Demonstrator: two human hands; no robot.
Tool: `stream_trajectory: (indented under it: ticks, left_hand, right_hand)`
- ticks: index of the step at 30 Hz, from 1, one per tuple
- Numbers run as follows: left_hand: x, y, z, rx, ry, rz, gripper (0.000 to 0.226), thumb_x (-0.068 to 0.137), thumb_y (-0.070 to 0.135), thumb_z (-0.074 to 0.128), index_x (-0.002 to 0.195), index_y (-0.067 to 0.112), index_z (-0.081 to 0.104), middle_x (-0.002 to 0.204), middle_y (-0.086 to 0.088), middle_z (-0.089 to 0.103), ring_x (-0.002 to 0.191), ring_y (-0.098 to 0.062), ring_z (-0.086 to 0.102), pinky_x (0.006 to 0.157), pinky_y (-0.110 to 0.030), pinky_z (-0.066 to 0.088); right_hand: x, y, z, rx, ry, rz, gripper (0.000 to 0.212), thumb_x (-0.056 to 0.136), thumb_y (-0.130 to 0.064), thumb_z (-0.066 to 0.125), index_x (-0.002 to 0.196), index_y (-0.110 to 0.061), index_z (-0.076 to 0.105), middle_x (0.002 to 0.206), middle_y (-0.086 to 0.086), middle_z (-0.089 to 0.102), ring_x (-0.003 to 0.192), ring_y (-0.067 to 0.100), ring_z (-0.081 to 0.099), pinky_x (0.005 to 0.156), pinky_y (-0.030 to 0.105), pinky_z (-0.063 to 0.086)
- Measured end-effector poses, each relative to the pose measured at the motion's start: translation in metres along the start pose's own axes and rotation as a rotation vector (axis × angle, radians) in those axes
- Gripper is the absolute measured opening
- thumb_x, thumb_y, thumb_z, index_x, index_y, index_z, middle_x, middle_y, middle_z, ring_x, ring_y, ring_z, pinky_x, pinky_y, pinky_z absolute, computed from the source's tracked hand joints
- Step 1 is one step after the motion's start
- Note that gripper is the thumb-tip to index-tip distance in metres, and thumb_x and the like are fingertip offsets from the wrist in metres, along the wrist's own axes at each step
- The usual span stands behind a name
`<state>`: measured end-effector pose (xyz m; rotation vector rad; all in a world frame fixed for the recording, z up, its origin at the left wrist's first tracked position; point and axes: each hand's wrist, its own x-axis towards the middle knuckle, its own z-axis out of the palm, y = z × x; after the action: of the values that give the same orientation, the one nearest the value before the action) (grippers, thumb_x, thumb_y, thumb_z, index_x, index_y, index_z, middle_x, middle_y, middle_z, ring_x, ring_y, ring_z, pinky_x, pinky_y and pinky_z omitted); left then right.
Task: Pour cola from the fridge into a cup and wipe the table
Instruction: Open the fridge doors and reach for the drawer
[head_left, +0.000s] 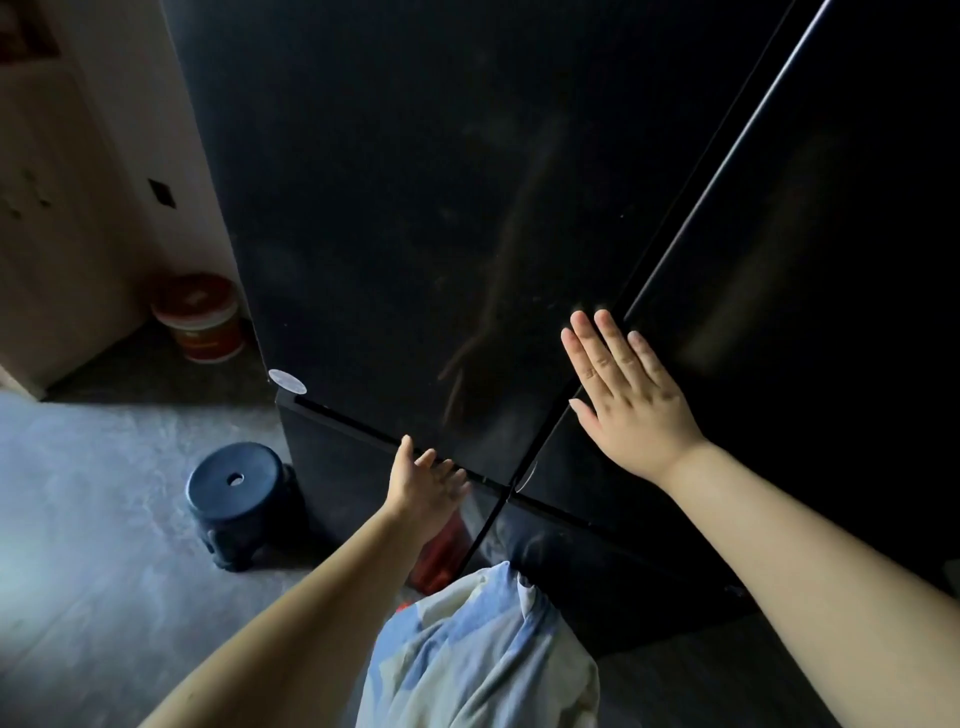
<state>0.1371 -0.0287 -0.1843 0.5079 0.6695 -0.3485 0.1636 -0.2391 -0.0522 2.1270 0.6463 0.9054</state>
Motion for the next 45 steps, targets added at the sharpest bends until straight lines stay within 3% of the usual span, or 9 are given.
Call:
stream_trajectory:
  ticks: [6, 18, 23, 29, 38, 45]
  left_hand:
    - [0.029, -0.017, -0.010, -0.223, 0.069, -0.027, 0.072, 0.097, 0.057, 0.024, 0.151, 0.010, 0.016, 0.157, -0.014, 0.019, 0.143, -0.031, 0.021, 0.115, -0.045, 0.018]
    - [0.058, -0.029, -0.004, -0.287, 0.035, -0.029, 0.074, 0.096, 0.061, 0.015, 0.151, 0.012, 0.019, 0.158, -0.012, 0.013, 0.145, -0.029, 0.014, 0.117, -0.042, 0.011]
    - [0.058, -0.022, -0.008, -0.229, 0.010, -0.063, 0.077, 0.094, 0.063, 0.017, 0.145, 0.007, 0.033, 0.153, -0.015, 0.028, 0.142, -0.029, 0.024, 0.115, -0.040, 0.016]
    - [0.053, -0.017, -0.012, -0.257, 0.000, -0.083, 0.081, 0.094, 0.062, 0.016, 0.150, 0.003, 0.014, 0.157, -0.017, 0.013, 0.145, -0.030, 0.014, 0.117, -0.040, 0.010]
    - [0.054, -0.016, -0.024, -0.219, -0.029, -0.096, 0.076, 0.096, 0.057, 0.017, 0.149, 0.003, 0.017, 0.156, -0.020, 0.017, 0.143, -0.032, 0.019, 0.117, -0.038, 0.013]
    - [0.056, -0.011, -0.033, -0.196, -0.030, -0.116, 0.076, 0.095, 0.057, 0.018, 0.148, 0.003, 0.021, 0.154, -0.019, 0.022, 0.142, -0.032, 0.023, 0.116, -0.037, 0.016]
  right_hand:
    - [0.003, -0.005, 0.012, -0.026, 0.085, 0.001, 0.067, 0.099, -0.047, 0.028, 0.151, -0.009, 0.012, 0.159, 0.015, -0.009, 0.147, 0.029, -0.006, 0.118, 0.042, 0.004]
    - [0.004, -0.006, 0.019, -0.050, 0.127, -0.007, 0.069, 0.097, -0.049, 0.029, 0.151, -0.010, 0.013, 0.158, 0.016, -0.010, 0.147, 0.030, -0.008, 0.118, 0.042, 0.003]
    - [0.002, -0.006, 0.016, -0.047, 0.075, -0.001, 0.070, 0.097, -0.047, 0.031, 0.152, -0.010, 0.010, 0.158, 0.015, -0.013, 0.146, 0.029, -0.010, 0.118, 0.042, 0.003]
    - [0.004, -0.016, -0.003, 0.090, -0.069, 0.046, 0.078, 0.095, -0.045, 0.037, 0.151, -0.006, -0.001, 0.156, 0.016, -0.021, 0.145, 0.031, -0.018, 0.118, 0.046, -0.003]
    - [0.002, -0.014, -0.029, 0.216, -0.159, 0.078, 0.076, 0.095, -0.041, 0.038, 0.151, -0.006, 0.001, 0.159, 0.014, -0.005, 0.147, 0.030, -0.004, 0.119, 0.048, 0.011]
    - [0.003, -0.018, -0.043, 0.249, -0.194, 0.109, 0.071, 0.095, -0.043, 0.027, 0.151, -0.006, 0.003, 0.160, 0.013, -0.001, 0.147, 0.029, -0.001, 0.118, 0.048, 0.011]
